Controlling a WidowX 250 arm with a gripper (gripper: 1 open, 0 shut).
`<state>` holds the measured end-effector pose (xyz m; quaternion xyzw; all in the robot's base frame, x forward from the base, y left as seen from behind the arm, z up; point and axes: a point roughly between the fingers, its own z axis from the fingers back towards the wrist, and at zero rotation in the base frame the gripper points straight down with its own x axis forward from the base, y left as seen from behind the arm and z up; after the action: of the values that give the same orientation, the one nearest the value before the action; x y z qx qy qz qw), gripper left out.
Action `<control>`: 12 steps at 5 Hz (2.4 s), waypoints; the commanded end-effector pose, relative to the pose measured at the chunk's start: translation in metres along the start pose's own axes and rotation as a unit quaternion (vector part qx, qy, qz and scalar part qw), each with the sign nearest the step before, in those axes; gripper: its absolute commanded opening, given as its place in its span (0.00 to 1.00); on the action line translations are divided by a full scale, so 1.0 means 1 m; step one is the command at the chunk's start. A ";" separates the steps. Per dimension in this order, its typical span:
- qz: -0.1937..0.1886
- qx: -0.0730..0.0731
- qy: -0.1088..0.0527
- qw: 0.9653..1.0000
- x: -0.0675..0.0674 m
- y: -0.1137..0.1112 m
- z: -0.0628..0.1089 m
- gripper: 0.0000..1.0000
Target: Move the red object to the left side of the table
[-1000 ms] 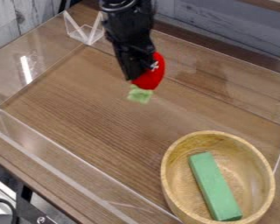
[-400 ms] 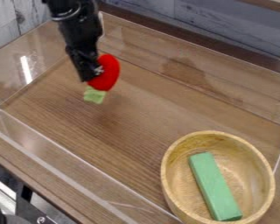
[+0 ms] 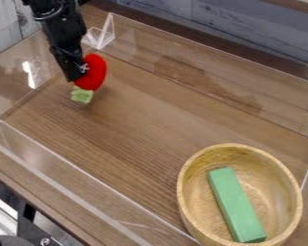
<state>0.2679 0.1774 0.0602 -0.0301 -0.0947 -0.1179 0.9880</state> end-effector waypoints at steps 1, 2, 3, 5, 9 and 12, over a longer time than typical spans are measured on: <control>0.036 0.023 -0.015 0.999 0.009 0.025 0.015 0.00; 0.019 0.011 -0.011 1.000 0.009 0.031 0.013 0.00; 0.004 -0.003 -0.009 1.000 0.010 0.034 0.011 0.00; 0.060 -0.014 -0.014 0.998 0.003 0.041 0.010 0.00; 0.167 -0.033 -0.016 0.985 -0.002 0.015 0.016 0.00; 0.208 -0.041 -0.007 0.977 -0.002 0.010 0.034 0.00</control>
<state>0.2594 0.1863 0.0719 -0.1115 -0.0612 0.0906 0.9877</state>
